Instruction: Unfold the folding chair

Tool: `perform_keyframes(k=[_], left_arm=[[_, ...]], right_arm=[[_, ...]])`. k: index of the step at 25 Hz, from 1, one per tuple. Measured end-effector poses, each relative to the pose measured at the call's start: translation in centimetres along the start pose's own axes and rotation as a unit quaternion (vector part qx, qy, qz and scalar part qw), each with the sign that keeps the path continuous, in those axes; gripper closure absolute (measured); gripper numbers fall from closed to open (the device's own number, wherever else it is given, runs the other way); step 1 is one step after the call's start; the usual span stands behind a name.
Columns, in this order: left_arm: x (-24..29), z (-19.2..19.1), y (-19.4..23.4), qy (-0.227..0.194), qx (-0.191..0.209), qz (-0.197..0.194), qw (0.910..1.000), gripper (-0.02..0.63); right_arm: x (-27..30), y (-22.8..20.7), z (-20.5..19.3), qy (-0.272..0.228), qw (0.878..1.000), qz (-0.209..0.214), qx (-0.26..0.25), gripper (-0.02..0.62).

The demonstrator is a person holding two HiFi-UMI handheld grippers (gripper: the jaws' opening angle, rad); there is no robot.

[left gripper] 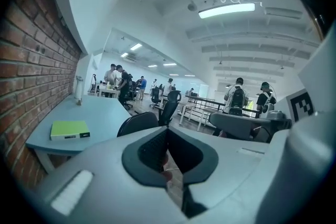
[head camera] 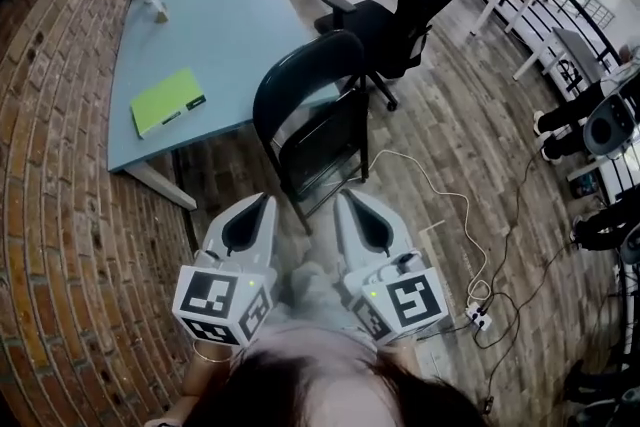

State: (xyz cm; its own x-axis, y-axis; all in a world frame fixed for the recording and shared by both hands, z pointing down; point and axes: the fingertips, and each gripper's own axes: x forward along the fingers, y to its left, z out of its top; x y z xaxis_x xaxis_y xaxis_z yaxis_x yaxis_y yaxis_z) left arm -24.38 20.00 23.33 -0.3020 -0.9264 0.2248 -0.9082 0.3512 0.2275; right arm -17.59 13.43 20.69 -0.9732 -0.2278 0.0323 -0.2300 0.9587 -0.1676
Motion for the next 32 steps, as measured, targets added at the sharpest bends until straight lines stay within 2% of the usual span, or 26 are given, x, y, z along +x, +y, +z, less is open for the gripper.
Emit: perform_keyframes(k=[3,9,13,20,25,32], left_arm=[[3.3,1.4,0.8,-0.006,0.003,-0.013,0.9999,0.606],[8.8,3.5,2.8,-0.012,0.0,-0.013,0.9998,0.606],[11.0,4.6,4.2,-0.022,-0.01,0.0,0.9997,0.606],[13.4,5.0,7.0,-0.012,-0.018,0.016,0.9996,0.606],[15.9,5.1,9.1,-0.003,-0.009,0.002,1.0,0.606],[20.6,6.0,11.9,0.032,0.008,-0.034,0.9989,0.604]], right_arm=[[2.3,-2.4,0.6,-0.006,1.0,-0.008,0.004,0.6],[6.2,-6.6,0.8,-0.003,1.0,-0.02,0.015,0.6],[7.7,-8.7,0.6,-0.002,0.999,-0.025,0.027,0.6],[9.7,-10.7,-0.7,0.014,0.998,-0.032,0.051,0.598],[11.4,-12.0,-1.7,0.021,0.997,-0.052,0.06,0.582],[14.4,-14.0,-2.7,0.028,0.991,-0.1,0.079,0.571]])
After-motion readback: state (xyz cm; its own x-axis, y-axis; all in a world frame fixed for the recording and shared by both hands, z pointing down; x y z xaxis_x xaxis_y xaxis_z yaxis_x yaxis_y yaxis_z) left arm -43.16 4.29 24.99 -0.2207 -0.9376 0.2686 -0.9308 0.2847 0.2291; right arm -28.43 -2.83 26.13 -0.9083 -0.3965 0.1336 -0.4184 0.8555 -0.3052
